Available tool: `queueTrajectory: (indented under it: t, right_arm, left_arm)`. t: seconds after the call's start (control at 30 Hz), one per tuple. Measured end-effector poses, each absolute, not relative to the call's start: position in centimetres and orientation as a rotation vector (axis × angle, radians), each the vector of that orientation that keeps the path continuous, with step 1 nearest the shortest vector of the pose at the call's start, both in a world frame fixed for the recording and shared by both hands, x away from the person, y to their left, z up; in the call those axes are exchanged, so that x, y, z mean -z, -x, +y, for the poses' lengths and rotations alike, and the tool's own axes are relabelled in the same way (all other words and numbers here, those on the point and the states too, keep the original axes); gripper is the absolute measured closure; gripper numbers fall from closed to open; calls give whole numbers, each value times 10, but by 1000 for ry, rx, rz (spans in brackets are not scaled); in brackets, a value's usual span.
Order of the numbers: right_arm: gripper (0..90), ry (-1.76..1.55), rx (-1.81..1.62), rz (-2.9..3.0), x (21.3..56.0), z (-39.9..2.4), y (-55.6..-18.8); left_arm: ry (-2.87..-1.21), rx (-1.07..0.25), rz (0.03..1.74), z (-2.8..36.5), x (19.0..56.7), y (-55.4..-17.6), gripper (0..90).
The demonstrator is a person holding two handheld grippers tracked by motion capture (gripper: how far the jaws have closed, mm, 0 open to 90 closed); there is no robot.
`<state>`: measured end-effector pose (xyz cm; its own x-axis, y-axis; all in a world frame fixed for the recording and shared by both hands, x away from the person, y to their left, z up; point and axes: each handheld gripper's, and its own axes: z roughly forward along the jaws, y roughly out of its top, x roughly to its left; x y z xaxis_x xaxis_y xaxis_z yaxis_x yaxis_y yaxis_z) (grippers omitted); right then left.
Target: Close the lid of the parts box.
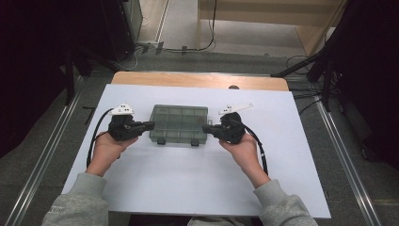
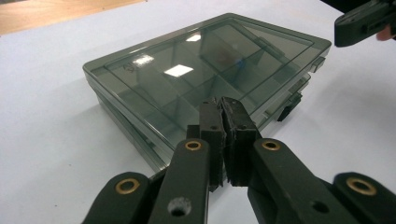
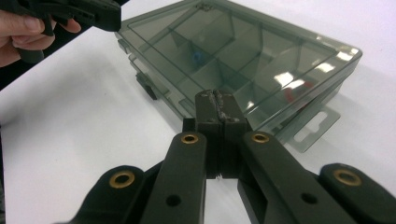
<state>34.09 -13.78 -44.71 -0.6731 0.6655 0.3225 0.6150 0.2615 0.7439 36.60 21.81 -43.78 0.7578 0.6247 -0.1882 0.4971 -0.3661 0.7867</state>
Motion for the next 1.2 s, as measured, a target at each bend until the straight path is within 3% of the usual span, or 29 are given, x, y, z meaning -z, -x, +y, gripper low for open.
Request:
queueTrajectory:
  t: [1.2]
  right_arm:
    - [900,-1264,-1323,2445,469,-128,-346]
  left_arm:
    - [-2060,-158,864,219,458,-368,875]
